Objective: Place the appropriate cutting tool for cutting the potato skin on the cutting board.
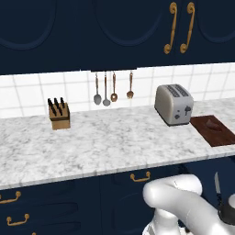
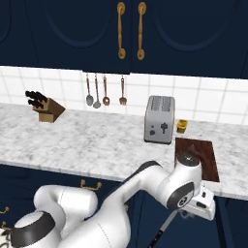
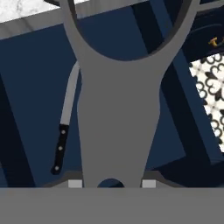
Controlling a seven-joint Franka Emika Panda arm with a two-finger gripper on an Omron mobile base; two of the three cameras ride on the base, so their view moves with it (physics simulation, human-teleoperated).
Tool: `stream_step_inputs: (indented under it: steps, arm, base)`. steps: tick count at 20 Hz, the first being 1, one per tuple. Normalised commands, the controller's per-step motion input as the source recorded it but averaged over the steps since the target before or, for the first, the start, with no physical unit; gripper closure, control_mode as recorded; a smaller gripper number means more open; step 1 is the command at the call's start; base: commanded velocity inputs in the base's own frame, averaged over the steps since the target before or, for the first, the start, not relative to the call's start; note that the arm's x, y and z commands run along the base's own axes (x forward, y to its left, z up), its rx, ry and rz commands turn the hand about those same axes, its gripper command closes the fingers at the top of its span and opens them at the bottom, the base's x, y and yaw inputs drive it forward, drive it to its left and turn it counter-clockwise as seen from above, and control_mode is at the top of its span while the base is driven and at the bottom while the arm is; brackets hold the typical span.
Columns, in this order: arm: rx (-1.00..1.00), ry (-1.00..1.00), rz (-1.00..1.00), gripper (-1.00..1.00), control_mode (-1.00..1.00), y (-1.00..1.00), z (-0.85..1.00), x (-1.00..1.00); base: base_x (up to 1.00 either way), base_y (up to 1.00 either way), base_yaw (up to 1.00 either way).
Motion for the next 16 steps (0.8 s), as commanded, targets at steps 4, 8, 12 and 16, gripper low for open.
stream_step_inputs:
  steps: [4,8,12,16]
  arm:
    - [0.0,0.07,-0.03,1.0,-1.0,-0.29,0.37,0.93]
    - [0.01,0.1,0.0,1.0,-1.0,-0.38,0.17,1.0]
    - [0.05,0.07,0.0,1.0,-1.0,-0.28,0.0,0.92]
    - [0.06,0.06,0.02,1.0,-1.0,-0.17,0.03,0.96]
  base:
    - [0.0,0.0,0.0]
    - [0.0,0.0,0.0]
    - [0.0,0.0,0.0]
    - [0.0,0.0,0.0]
